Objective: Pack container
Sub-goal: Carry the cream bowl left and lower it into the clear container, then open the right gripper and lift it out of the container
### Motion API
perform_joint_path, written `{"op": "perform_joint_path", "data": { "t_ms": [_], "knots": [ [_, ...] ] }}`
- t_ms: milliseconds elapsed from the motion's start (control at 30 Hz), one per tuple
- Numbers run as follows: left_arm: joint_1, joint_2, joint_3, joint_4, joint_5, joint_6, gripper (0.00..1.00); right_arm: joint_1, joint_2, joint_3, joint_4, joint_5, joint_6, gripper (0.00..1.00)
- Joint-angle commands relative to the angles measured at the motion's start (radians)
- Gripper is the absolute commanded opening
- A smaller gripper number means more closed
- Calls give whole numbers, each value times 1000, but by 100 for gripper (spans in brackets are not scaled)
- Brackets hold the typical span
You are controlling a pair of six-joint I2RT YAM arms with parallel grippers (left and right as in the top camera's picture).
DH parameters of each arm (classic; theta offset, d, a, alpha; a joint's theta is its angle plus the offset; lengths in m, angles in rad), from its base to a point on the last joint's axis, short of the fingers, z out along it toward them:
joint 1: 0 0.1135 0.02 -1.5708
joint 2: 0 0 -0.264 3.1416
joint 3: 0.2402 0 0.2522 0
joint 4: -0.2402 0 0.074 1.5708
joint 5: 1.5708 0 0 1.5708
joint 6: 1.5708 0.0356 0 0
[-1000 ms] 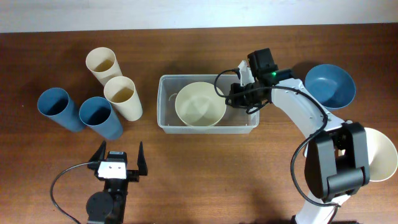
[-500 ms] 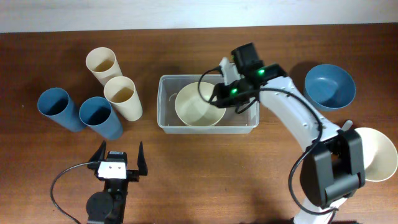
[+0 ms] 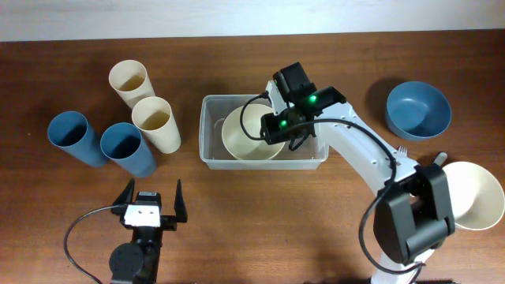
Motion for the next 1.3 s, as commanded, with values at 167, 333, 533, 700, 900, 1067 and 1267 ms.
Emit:
{"op": "perform_joint_path", "data": {
  "t_ms": [167,333,533,700,900,1067,1267],
  "knots": [
    [4,-8,-4,-1,-4,12,100,0,72,18,3,52,3,43],
    [4,-8,-4,-1,-4,12,99,0,76,18,8,72,4,44],
    [4,-8,-4,-1,-4,12,100,0,76,18,-12,137,15,44],
    [4,-8,-4,-1,-4,12,100,-2,76,18,-19,158,15,44],
    [4,-8,-4,-1,-4,12,99,-4,76,18,-29,187,16,45],
    [4,-8,-4,-1,-4,12,100,-29,76,18,-48,188,16,44],
    [4,-8,-4,-1,-4,12,100,-60,76,18,-64,184,15,44]
  ]
}}
